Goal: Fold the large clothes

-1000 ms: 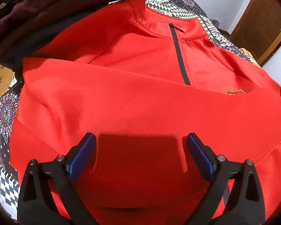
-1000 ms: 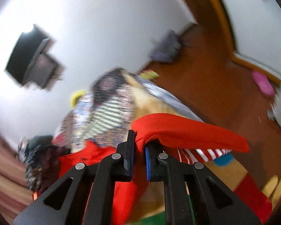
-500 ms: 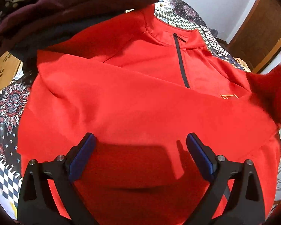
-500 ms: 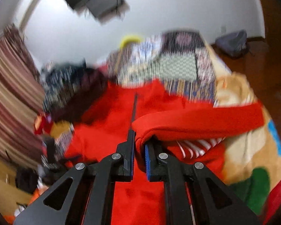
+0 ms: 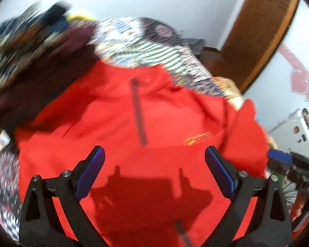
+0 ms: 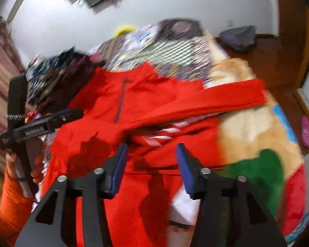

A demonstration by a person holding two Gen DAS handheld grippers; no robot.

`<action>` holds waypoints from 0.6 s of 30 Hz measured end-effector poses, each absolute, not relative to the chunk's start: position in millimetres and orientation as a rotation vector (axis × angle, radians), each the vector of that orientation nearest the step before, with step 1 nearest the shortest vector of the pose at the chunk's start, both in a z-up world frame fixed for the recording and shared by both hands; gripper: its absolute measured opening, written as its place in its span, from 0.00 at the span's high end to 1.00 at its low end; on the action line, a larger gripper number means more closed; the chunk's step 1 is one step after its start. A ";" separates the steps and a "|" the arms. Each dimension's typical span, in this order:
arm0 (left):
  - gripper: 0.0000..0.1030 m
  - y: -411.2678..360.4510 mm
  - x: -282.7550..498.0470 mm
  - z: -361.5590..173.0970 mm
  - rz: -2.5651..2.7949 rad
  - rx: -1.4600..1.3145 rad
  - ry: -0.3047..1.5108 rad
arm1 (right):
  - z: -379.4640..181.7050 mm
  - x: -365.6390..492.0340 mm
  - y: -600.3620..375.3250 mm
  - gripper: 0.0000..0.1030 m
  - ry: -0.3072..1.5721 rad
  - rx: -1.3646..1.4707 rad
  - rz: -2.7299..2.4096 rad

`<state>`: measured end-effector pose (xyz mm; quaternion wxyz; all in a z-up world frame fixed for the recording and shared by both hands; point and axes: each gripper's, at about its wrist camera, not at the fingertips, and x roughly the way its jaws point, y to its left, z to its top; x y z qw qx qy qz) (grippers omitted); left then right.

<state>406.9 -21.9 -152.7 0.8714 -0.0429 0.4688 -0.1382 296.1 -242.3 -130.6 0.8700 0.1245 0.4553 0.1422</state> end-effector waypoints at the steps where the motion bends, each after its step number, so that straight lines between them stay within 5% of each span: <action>1: 0.05 -32.9 415.0 -148.7 -0.310 -0.080 0.978 | -130.6 294.6 -252.4 0.53 0.945 0.267 0.268; 18: 0.05 -267.6 511.2 -179.4 -0.675 0.147 1.174 | -168.4 275.3 -356.8 0.53 0.970 0.496 0.035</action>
